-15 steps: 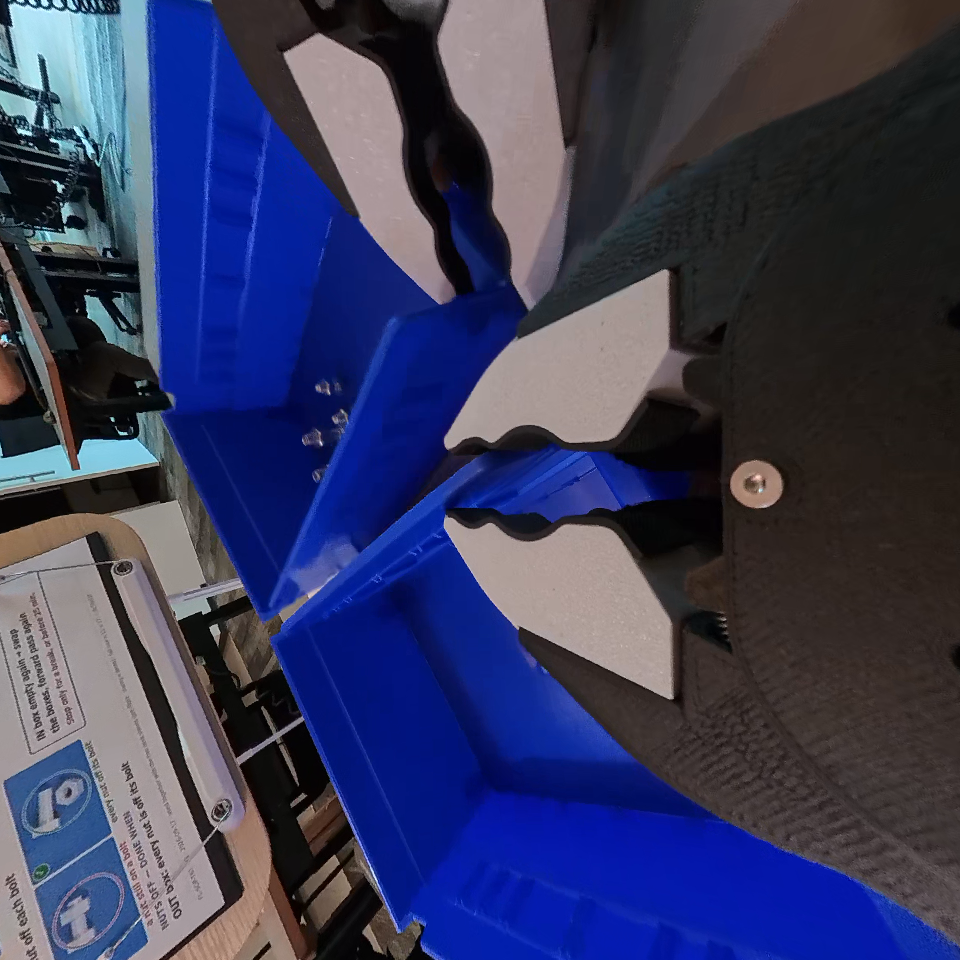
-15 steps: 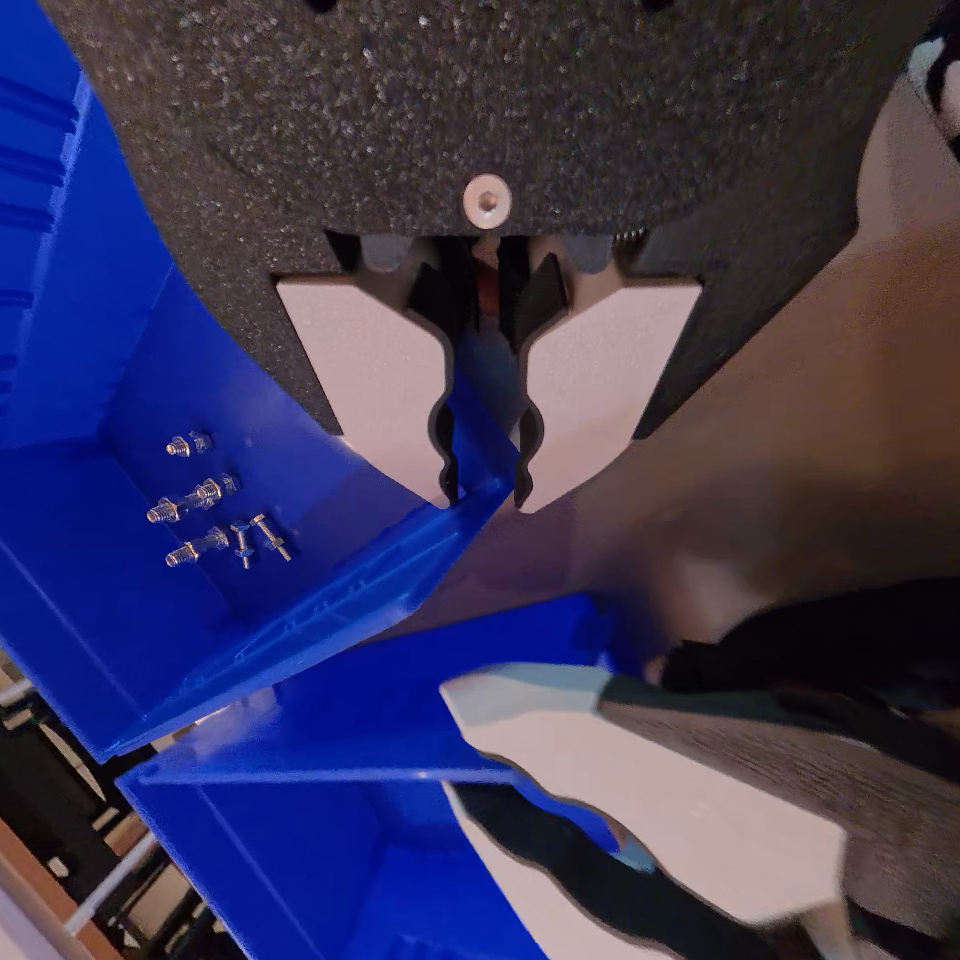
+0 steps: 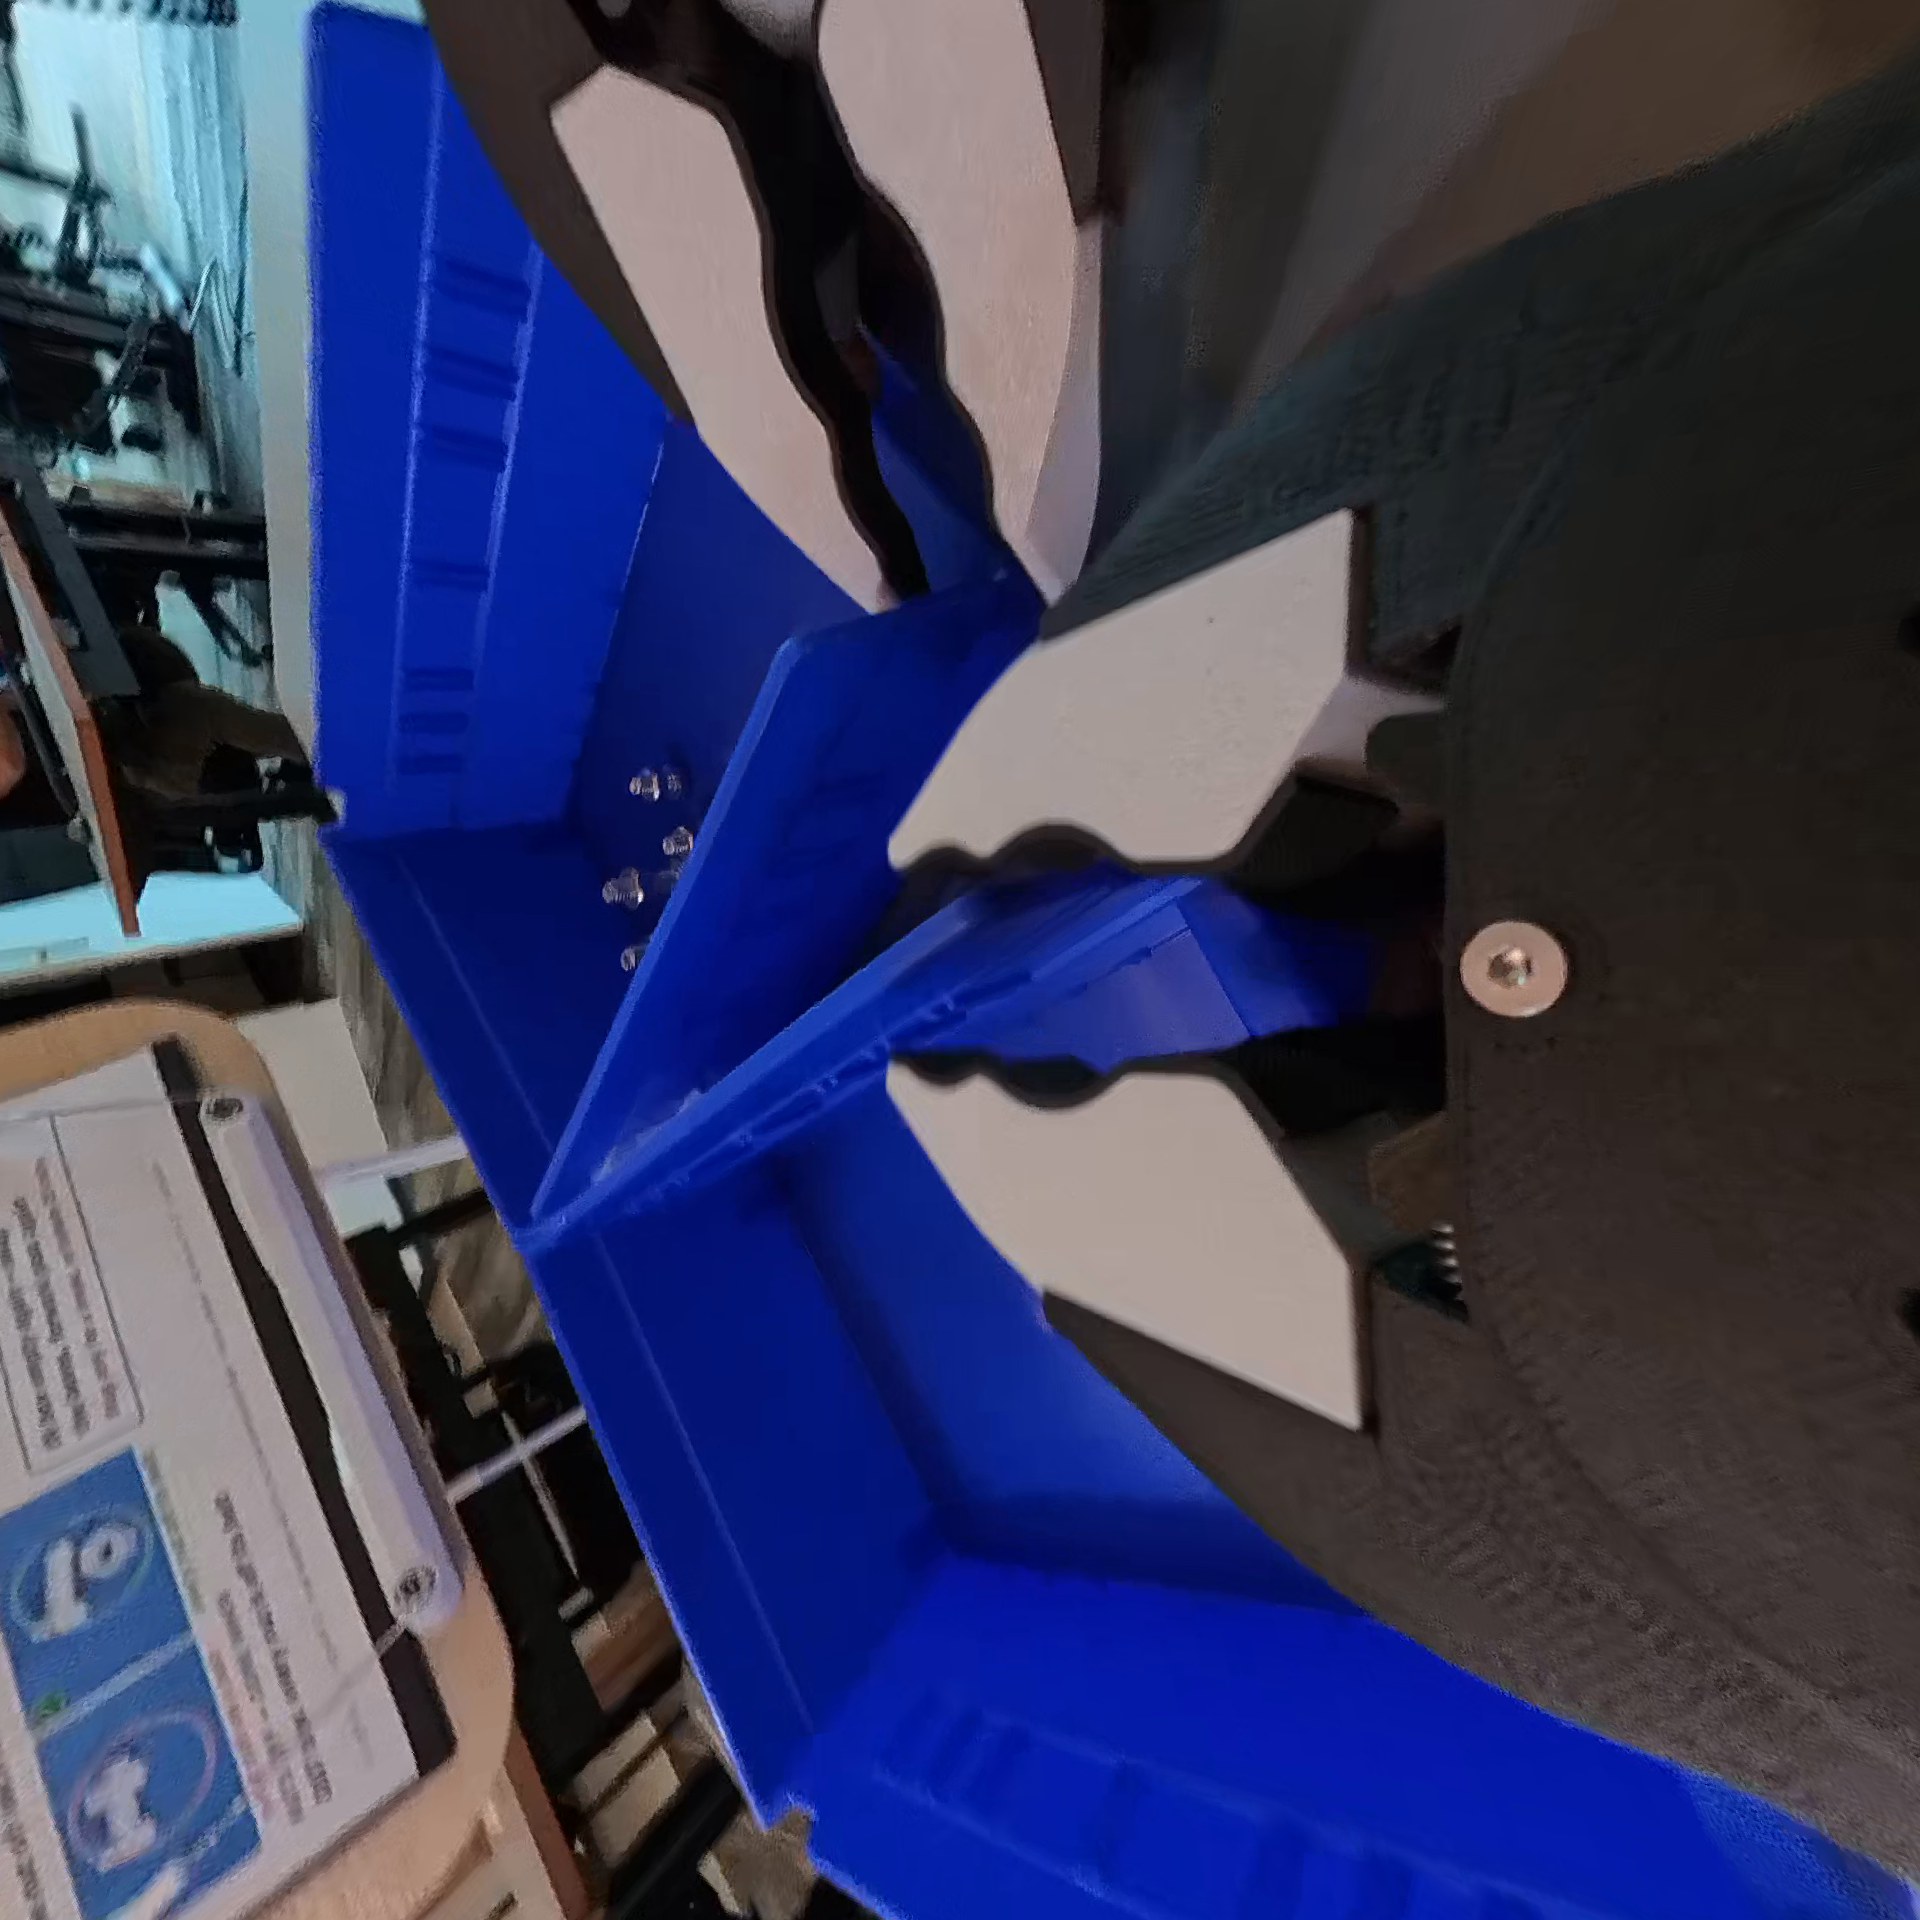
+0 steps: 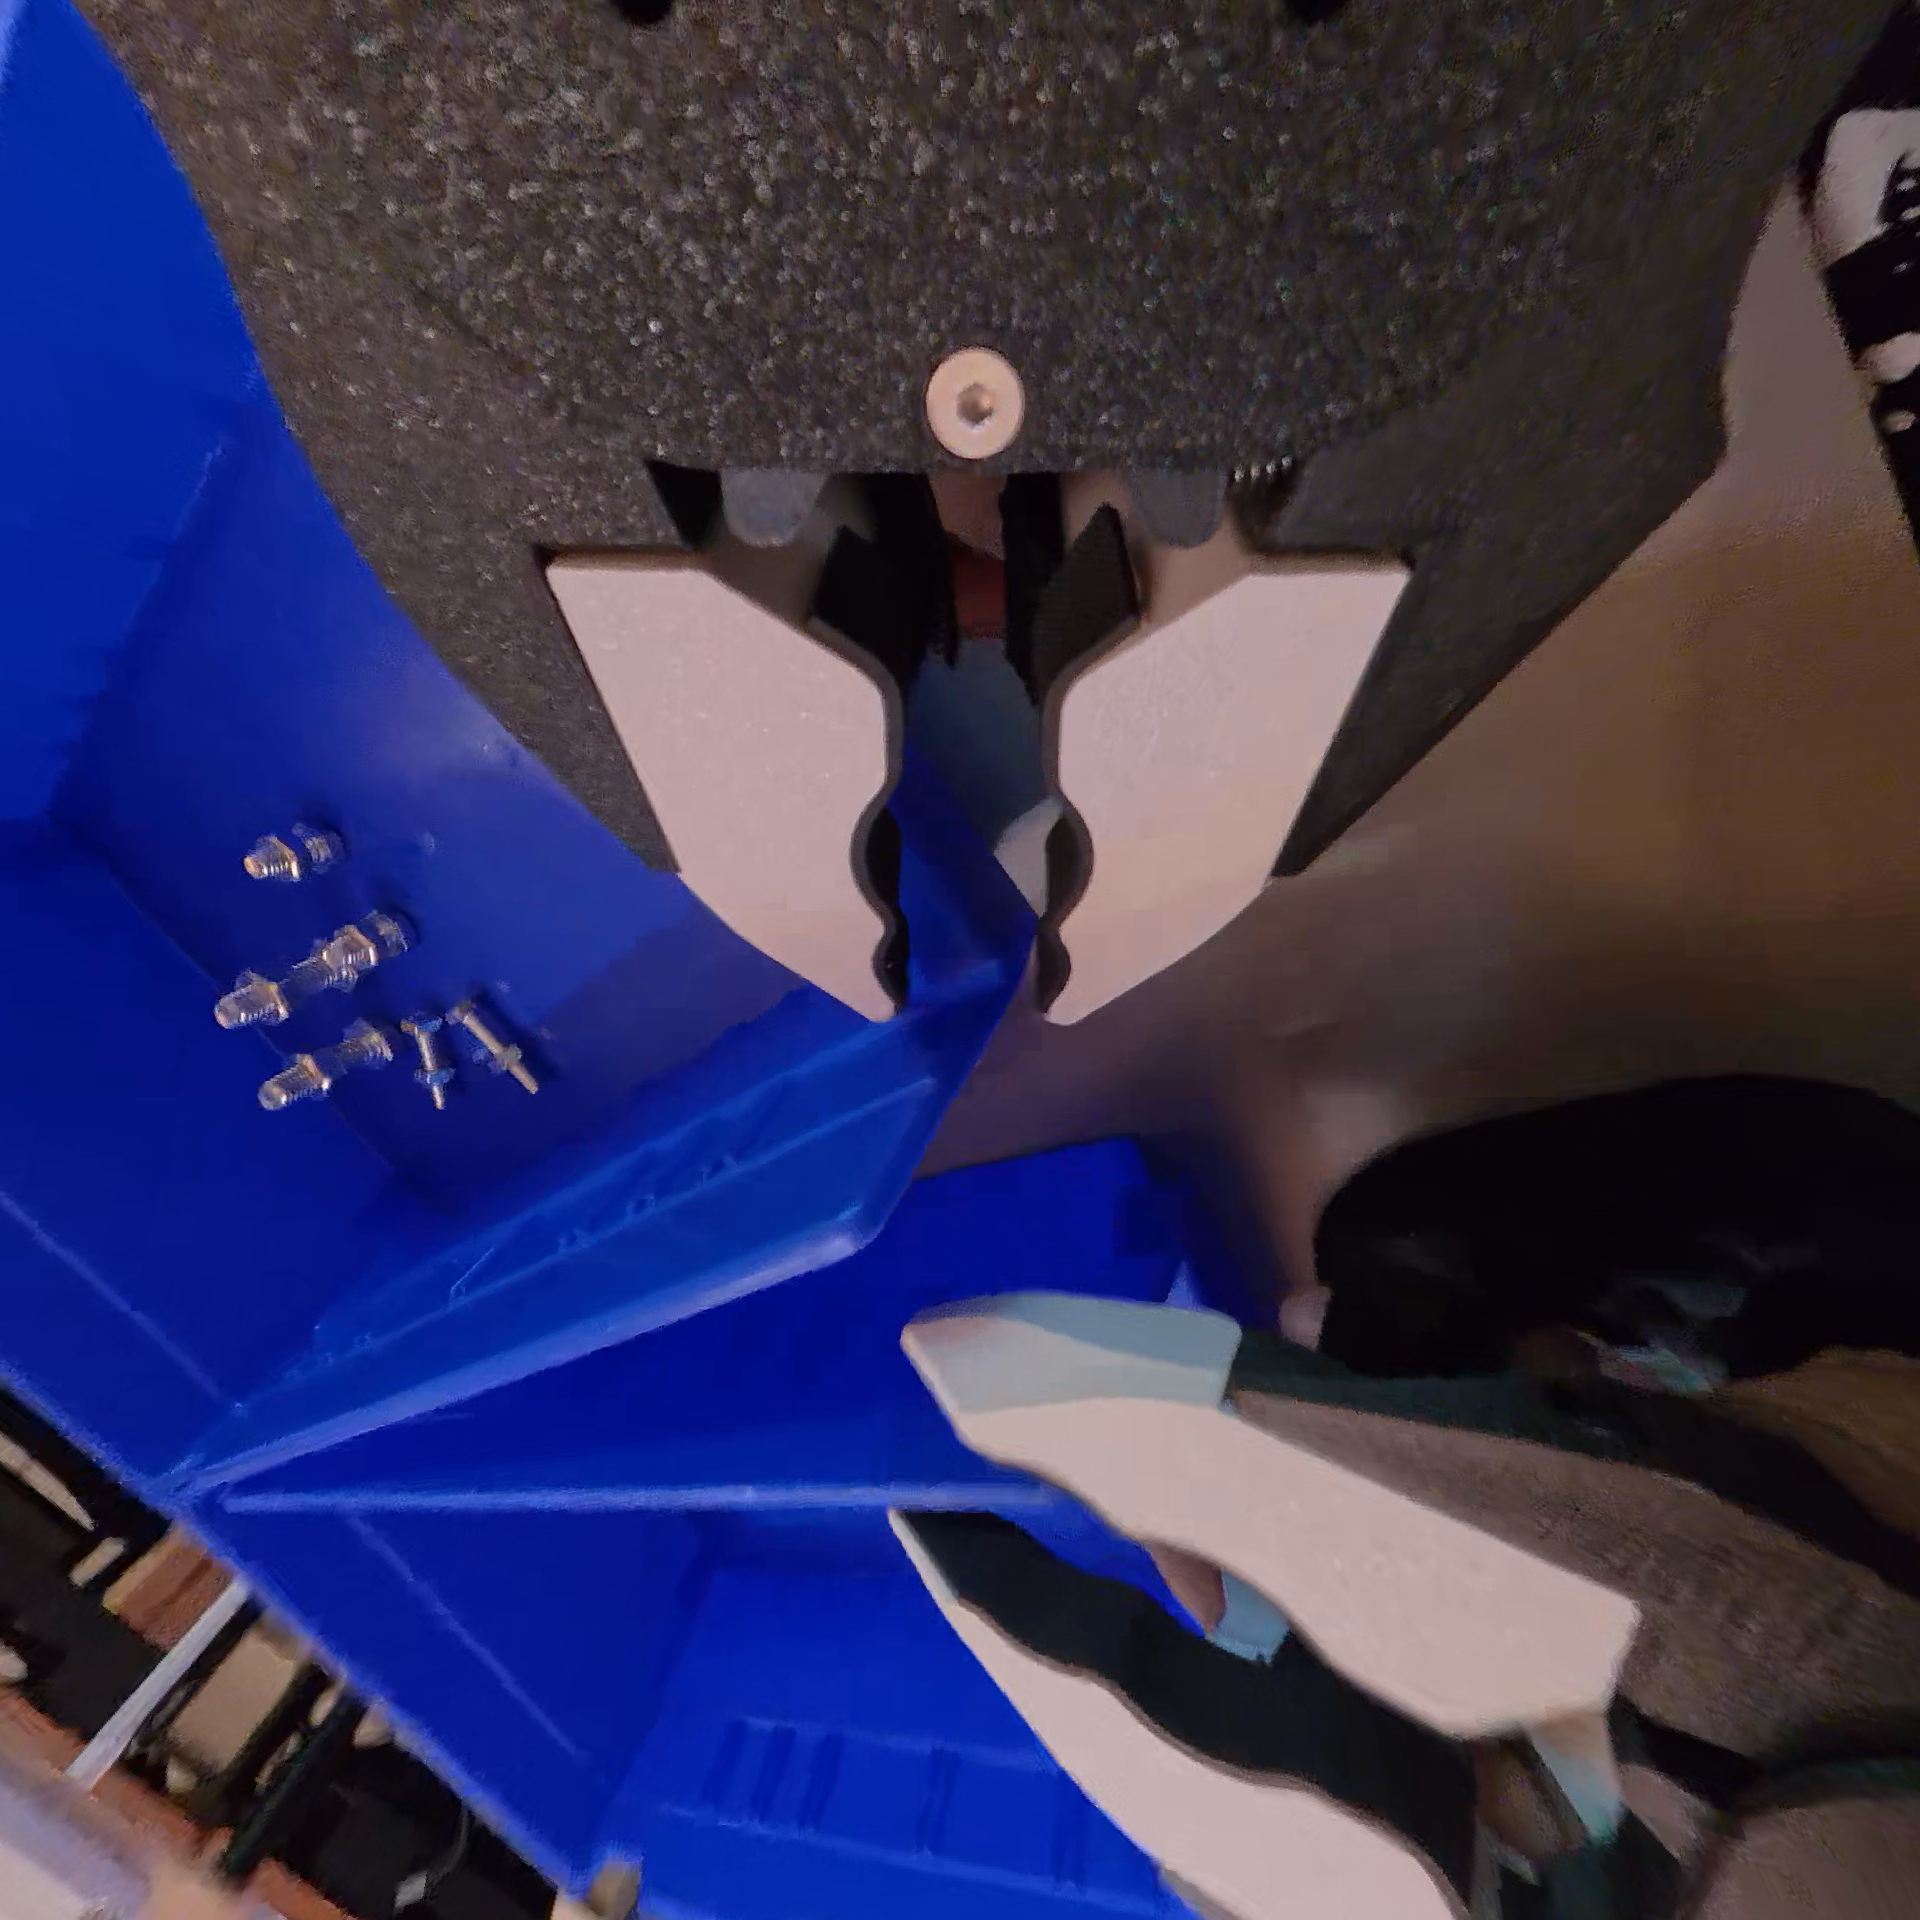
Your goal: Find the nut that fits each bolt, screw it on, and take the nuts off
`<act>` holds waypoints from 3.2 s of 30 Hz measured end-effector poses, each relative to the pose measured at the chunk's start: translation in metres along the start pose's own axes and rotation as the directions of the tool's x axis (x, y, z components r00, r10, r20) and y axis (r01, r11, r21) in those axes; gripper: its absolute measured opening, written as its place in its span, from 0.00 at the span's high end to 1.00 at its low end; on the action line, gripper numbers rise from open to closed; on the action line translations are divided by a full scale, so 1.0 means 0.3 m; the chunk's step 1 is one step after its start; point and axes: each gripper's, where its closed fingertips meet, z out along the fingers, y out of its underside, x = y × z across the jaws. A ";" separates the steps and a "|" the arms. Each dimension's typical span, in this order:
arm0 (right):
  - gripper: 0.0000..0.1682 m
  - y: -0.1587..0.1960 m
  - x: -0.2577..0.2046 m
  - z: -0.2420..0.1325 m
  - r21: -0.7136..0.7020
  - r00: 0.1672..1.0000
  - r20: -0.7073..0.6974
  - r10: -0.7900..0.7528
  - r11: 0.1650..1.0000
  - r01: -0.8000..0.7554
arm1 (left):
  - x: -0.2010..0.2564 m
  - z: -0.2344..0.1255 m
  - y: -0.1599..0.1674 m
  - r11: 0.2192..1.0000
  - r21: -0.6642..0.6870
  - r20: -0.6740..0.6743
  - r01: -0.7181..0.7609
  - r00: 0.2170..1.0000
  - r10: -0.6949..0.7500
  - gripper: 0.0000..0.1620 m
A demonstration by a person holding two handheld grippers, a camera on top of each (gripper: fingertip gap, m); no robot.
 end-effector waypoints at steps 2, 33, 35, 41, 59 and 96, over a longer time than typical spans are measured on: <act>0.72 -0.055 0.013 -0.056 0.106 0.997 0.038 0.068 0.992 -0.072 | -0.016 -0.043 -0.056 0.997 0.074 0.064 0.020 0.998 -0.025 0.68; 0.96 0.269 0.548 -0.389 -0.056 0.743 -0.621 0.251 0.931 -0.361 | 0.176 0.117 -0.054 0.996 -0.036 0.093 0.088 0.992 -0.084 0.88; 0.96 0.229 0.544 -0.428 -0.071 0.733 -0.640 0.229 0.933 -0.354 | 0.178 0.098 -0.088 0.996 -0.024 0.074 0.091 0.993 -0.089 0.88; 0.96 0.078 0.528 -0.516 -0.036 0.710 -0.674 0.202 0.952 -0.304 | 0.144 0.013 -0.215 0.997 0.052 0.071 0.056 0.996 -0.060 0.88; 0.95 -0.543 0.341 -0.033 0.125 0.913 -0.389 0.122 0.989 -0.079 | -0.427 -0.406 -0.254 0.997 -0.024 0.411 -0.079 0.908 0.082 0.86; 0.89 -0.621 -0.434 0.644 0.195 0.997 0.003 0.077 0.978 -0.076 | -0.839 -1.002 0.389 0.977 -0.210 0.653 0.046 0.750 0.105 0.89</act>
